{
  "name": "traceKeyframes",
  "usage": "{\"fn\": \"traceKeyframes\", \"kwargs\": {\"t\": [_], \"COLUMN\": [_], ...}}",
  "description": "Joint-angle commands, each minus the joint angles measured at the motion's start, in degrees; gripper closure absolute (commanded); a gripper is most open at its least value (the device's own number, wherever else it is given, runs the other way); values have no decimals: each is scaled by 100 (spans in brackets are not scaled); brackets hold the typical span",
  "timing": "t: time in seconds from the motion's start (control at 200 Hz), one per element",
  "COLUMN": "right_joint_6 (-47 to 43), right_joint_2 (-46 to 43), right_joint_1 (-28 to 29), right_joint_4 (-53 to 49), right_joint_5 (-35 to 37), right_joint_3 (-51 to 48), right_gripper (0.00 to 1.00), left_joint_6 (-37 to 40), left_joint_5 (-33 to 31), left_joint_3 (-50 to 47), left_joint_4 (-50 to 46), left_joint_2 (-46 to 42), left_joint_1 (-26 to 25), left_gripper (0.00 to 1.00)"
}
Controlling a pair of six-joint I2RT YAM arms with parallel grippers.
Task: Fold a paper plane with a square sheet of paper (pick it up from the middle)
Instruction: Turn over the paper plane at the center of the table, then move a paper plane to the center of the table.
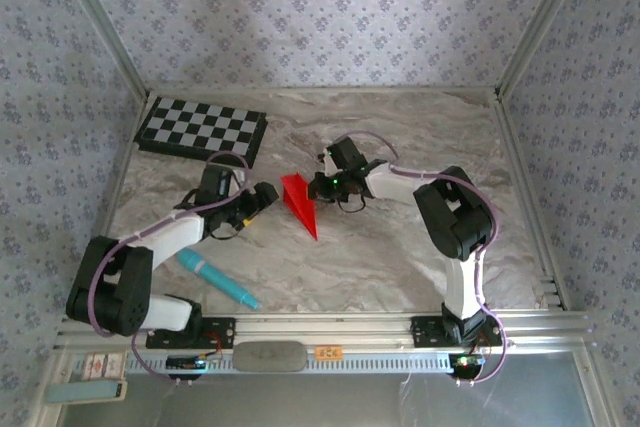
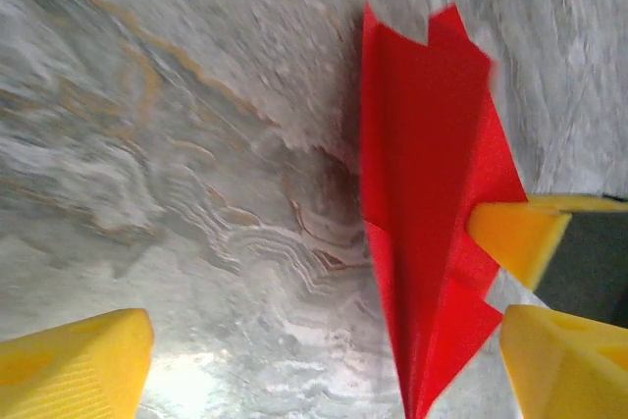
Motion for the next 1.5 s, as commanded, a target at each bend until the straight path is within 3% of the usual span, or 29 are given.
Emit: {"fn": "traceKeyframes", "kwargs": {"t": [0.0,0.55,1.029,1.499], "right_joint_6": [393,571,555,498], "right_joint_2": [-53,-221,-221,-186], "right_joint_1": [-120,-339,-433,-512], "right_joint_4": [542,924,1086,1103], "right_joint_5": [-277,-259,-411,-558], "right_joint_3": [-296,-827,-948,-929], "right_gripper": [100,100,95,96], "left_joint_6": [-75,-589,-625,-637], "left_joint_5": [154,454,603,419], "left_joint_3": [197,904,1188,1595], "left_joint_4": [306,981,1024,493], "left_joint_2": [231,1595,1920,2286], "left_joint_1": [-231,-732,-837,-837], "left_gripper": [13,57,57,96]}}
